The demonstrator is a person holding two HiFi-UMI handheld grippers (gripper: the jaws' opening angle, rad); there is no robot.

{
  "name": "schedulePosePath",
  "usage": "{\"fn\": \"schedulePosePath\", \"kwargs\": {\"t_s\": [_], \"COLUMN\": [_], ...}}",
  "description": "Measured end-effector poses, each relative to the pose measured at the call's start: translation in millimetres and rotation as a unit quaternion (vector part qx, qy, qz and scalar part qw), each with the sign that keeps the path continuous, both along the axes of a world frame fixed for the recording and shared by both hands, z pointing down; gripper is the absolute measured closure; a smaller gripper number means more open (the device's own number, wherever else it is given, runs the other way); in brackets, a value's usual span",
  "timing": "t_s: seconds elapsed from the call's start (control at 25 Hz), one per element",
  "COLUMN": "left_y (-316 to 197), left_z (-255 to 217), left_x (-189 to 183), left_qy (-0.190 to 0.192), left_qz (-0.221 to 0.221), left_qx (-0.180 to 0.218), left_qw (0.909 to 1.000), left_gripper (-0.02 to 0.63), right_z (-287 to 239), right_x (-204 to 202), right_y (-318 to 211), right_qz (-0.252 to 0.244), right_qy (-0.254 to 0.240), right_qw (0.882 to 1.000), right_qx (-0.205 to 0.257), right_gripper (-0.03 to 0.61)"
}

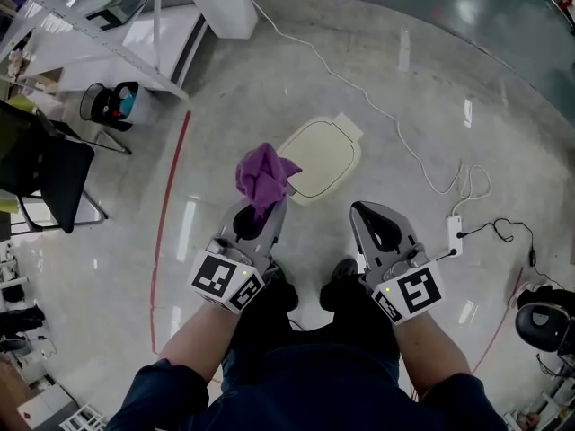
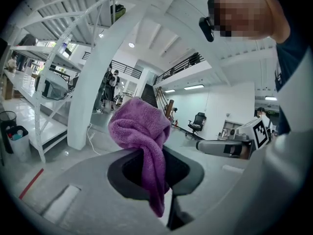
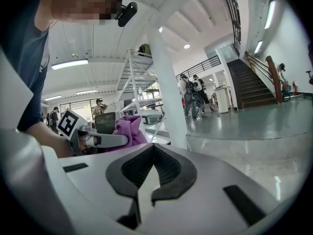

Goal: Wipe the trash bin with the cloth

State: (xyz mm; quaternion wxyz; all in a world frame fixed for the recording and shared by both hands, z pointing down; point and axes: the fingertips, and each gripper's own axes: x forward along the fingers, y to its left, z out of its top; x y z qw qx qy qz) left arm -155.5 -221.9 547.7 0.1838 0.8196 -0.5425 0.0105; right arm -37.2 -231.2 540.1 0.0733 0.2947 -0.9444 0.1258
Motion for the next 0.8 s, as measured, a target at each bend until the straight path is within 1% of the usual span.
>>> {"fn": "schedulePosePath", "kwargs": {"t_s": [0.24, 0.52, 0.68, 0.8], "left_y": [-27, -53, -71, -87], "left_z": [75, 163, 205, 230], "left_x": [-13, -30, -32, -29], "left_qy": [-0.011, -0.035, -0.061, -0.084], "left_qz": [0.004, 0.016, 0.038, 0.057], "left_qx": [0.004, 0.009, 0.012, 0.020], "left_qw": [0.9999, 0.9992, 0.9973, 0.9946], "left_gripper": [0.560, 0.560, 0.560, 0.560], "right_z": [68, 147, 187, 205], "right_x": [-15, -27, -32, -29], "right_y": [-21, -40, -44, -47], "right_qz": [0.001, 0.005, 0.007, 0.012], "right_qy": [-0.011, -0.021, -0.029, -0.037], "right_qw": [1.000, 0.999, 0.999, 0.997], "right_qx": [0.013, 0.032, 0.044, 0.059], "right_gripper": [0.568, 0.568, 0.568, 0.568]}}
